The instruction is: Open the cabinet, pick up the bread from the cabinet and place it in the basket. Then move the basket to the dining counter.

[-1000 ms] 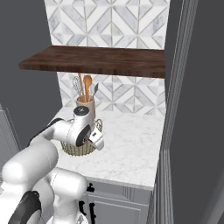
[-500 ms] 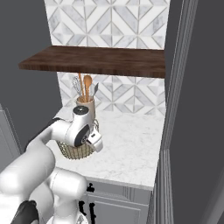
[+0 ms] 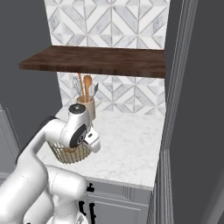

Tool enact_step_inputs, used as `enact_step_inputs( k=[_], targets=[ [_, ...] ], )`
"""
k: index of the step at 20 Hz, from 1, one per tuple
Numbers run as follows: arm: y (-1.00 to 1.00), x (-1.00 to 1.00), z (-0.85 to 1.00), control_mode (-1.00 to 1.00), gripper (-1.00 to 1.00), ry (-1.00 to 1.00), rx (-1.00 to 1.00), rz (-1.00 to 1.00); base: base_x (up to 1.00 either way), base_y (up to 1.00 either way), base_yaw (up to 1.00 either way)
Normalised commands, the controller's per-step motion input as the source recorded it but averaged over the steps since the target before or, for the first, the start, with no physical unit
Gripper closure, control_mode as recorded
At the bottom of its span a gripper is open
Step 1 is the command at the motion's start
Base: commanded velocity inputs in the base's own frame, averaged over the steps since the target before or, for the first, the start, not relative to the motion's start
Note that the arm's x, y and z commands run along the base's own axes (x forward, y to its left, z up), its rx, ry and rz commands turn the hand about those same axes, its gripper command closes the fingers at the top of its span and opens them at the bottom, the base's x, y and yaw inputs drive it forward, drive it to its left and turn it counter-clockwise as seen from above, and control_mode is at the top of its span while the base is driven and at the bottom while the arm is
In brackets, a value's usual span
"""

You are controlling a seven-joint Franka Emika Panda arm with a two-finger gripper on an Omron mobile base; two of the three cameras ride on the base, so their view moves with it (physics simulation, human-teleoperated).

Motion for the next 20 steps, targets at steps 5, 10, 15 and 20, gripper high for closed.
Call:
enact_step_inputs(
  k=[5,10,15,20],
  targets=[
    [0.00,-0.63,0.80,-1.00,1.00,-0.06,0.01,0.00,0.00,0.00,0.00],
    [0.12,-0.85,0.56,-1.00,1.00,-0.01,0.00,0.00,0.00,0.00,0.00],
    [0.17,-0.11,0.70,-1.00,1.00,0.00,0.07,-0.02,0.00,0.00,0.00],
    [0.03,0.00,0.45,-1.00,1.00,0.05,0.11,-0.02,0.00,0.00,0.00]
  ],
)
